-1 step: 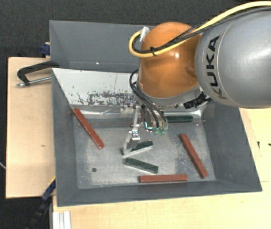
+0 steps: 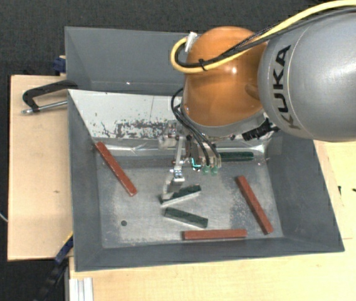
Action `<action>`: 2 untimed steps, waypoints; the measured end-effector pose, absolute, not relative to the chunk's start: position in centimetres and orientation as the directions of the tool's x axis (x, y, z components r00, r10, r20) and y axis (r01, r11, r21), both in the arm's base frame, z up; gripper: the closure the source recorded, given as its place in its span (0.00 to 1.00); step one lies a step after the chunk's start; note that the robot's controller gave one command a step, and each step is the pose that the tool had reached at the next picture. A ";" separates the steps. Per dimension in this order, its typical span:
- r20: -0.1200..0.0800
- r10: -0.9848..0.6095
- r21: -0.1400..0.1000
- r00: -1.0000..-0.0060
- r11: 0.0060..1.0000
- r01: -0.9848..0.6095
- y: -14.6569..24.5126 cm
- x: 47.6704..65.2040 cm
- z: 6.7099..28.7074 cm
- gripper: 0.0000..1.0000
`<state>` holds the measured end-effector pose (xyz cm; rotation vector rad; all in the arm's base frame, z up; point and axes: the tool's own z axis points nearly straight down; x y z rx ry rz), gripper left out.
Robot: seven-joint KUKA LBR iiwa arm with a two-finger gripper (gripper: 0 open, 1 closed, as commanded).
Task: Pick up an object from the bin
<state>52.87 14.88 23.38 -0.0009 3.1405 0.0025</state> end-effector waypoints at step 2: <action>-0.003 -0.378 0.000 -0.926 0.926 -0.378 6.5 52.1 15.4 0.00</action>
Offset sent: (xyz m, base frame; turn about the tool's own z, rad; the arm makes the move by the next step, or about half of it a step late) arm -0.0047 -0.1040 -0.0979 -0.4123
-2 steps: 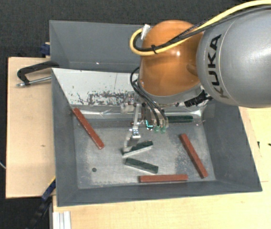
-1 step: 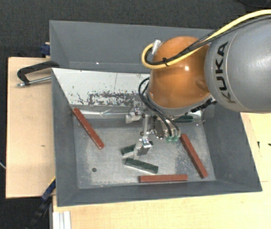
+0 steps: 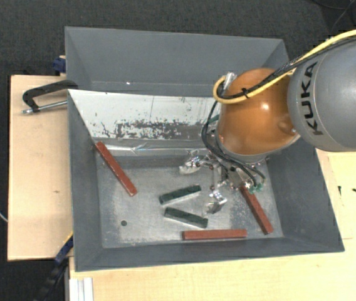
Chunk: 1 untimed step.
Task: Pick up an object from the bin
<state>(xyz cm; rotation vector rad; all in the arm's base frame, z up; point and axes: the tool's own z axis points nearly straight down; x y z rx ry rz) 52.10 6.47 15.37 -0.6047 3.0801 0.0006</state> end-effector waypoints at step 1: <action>0.001 -0.259 -0.001 -0.966 0.966 -0.259 4.7 52.4 12.6 0.00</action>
Offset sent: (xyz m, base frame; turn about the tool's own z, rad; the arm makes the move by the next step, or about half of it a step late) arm -0.0152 -0.0158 -0.0830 0.1163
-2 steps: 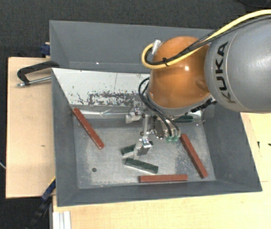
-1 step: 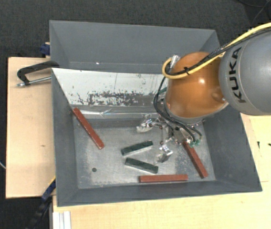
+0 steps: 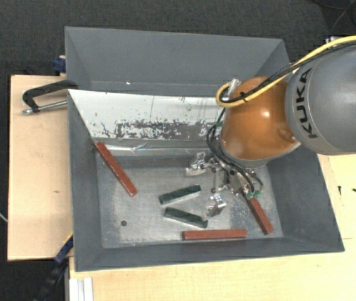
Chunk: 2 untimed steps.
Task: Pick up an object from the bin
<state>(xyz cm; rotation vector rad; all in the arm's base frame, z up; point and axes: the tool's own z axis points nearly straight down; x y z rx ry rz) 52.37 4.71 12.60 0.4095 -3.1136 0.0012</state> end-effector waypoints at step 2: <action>0.002 -0.268 0.002 -0.963 0.963 -0.268 5.1 50.7 7.6 1.00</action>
Offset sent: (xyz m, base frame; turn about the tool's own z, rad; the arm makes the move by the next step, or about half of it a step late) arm 0.0000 0.0000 0.0000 0.0000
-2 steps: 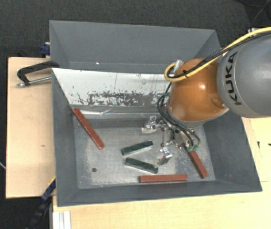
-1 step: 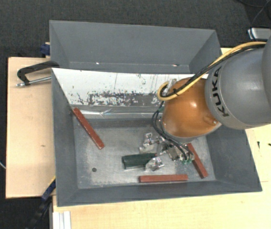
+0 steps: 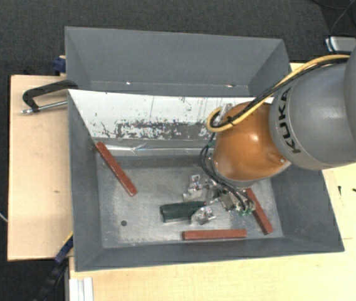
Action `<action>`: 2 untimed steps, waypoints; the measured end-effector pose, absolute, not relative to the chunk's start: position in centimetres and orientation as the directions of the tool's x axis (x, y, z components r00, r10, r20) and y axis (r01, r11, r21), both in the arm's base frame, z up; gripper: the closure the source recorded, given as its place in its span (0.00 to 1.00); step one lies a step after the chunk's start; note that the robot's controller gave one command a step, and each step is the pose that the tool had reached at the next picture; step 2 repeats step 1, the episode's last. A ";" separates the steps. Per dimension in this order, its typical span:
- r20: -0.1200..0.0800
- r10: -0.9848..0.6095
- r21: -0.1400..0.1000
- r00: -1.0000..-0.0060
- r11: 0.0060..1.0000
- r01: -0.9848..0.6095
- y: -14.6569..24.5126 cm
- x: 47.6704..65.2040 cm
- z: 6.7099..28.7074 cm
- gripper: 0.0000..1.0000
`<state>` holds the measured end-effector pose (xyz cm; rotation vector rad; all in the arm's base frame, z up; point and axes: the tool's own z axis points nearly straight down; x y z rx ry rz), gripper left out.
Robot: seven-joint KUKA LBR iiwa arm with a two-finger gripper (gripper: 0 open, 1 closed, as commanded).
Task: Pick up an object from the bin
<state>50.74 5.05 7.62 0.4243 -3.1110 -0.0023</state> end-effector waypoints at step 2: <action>-0.005 -0.303 0.000 -0.953 0.953 -0.303 4.7 50.7 21.7 1.00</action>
Offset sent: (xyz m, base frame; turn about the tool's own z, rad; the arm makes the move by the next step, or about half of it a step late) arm 0.0000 0.0000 0.0000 0.0000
